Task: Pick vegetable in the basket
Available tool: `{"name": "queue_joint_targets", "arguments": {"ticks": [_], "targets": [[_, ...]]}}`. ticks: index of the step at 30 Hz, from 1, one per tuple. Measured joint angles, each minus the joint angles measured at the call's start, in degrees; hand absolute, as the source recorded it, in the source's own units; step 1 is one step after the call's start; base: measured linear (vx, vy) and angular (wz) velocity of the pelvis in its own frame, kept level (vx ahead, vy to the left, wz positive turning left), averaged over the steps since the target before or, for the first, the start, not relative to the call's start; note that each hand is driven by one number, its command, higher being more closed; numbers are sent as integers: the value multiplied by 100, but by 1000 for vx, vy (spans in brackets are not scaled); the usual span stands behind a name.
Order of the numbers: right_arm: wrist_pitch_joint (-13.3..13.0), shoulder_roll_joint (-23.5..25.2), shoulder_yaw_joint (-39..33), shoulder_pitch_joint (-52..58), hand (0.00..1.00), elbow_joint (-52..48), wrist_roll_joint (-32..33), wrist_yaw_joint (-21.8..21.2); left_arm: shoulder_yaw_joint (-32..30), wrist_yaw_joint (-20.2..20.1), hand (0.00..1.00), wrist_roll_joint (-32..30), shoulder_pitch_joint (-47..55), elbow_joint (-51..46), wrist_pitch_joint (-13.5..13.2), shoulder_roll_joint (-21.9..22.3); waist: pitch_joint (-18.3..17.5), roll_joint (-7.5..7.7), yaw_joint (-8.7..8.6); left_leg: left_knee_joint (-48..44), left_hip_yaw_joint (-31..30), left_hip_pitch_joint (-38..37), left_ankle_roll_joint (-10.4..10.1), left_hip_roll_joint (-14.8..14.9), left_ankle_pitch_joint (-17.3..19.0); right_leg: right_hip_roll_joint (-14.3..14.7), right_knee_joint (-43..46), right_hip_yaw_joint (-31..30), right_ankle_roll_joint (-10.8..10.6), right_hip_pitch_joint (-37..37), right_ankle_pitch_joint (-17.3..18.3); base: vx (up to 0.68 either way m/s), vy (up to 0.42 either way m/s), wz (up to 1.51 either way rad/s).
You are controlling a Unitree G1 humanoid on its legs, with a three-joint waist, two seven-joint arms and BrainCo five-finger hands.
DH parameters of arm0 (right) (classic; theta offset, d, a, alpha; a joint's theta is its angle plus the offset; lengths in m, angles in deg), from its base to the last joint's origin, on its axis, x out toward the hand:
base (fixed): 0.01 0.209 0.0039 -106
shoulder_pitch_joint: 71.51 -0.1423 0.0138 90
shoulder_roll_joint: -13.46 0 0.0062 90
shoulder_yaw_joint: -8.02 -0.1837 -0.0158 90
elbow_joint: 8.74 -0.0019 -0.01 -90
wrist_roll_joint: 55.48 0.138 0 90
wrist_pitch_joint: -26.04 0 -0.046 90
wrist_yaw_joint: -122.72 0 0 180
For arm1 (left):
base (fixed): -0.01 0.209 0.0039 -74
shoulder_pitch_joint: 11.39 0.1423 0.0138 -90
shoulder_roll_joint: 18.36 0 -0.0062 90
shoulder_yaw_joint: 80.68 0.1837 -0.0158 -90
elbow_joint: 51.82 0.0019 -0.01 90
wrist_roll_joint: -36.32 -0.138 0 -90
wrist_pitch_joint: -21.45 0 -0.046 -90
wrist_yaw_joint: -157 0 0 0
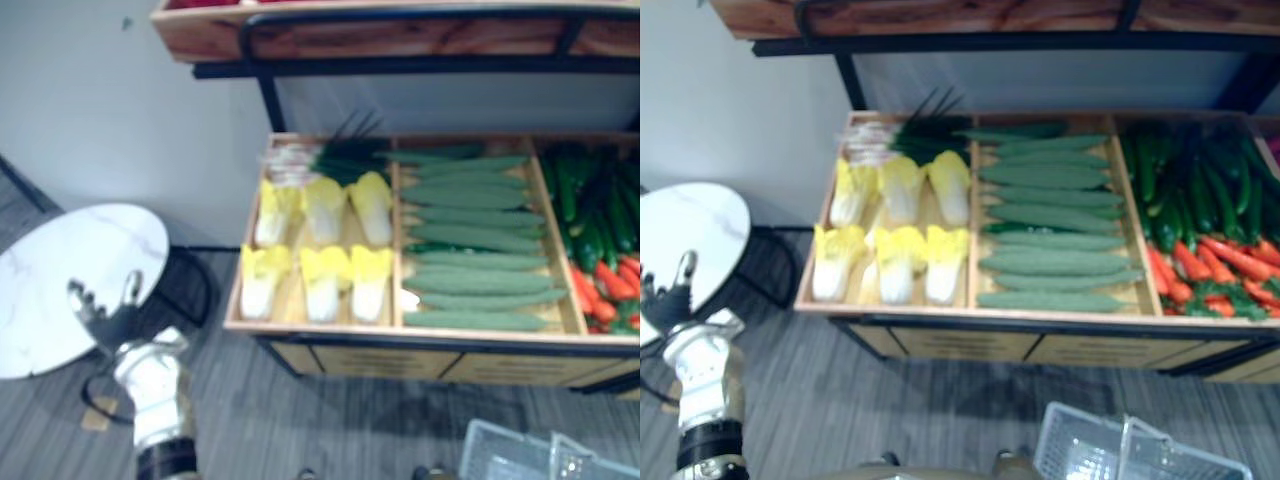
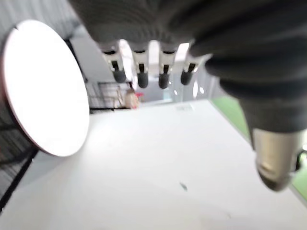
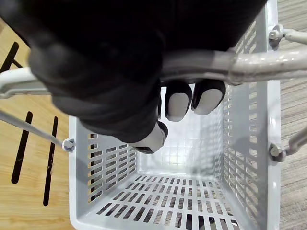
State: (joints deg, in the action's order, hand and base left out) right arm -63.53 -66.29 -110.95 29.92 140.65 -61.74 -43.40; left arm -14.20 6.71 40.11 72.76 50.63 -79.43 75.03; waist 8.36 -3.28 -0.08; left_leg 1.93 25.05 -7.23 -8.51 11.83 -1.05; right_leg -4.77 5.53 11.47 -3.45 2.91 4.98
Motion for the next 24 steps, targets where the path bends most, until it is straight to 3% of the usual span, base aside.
{"name": "queue_joint_targets", "arguments": {"ticks": [4,9,12,16,24], "targets": [[15,80,-23,60,100,2,-4,-24,767,-214,0,-535,-27,-7,199,52,-3,15,-148,50,108,-13,14,-70,-2,-39,-252,-110,-89,33,-179,-90,36,-15],[82,206,-42,197,100,4,-54,-29,1544,-455,0,-1027,-54,2,429,444,4,17,-182,228,247,-86,121,-57,-76,34,-414,-188,-98,18,-334,-139,-10,-12],[83,212,-38,204,100,-12,-57,-26,1740,-523,0,-1366,-16,1,514,651,4,0,-306,340,292,-69,141,-66,-113,47,-492,-214,-105,-64,-358,-117,-20,-10],[96,235,2,222,100,-39,-58,-15,1933,-524,0,-1768,115,-4,654,887,12,-1,-320,376,403,23,133,-38,-129,72,-527,-256,-127,-157,-377,-64,-17,-11],[91,234,81,33,100,-87,-70,57,1854,-310,0,-2037,-50,-29,889,906,155,72,-397,344,497,303,137,-30,-273,72,-304,-415,-117,-598,-511,65,-4,-7]]}}
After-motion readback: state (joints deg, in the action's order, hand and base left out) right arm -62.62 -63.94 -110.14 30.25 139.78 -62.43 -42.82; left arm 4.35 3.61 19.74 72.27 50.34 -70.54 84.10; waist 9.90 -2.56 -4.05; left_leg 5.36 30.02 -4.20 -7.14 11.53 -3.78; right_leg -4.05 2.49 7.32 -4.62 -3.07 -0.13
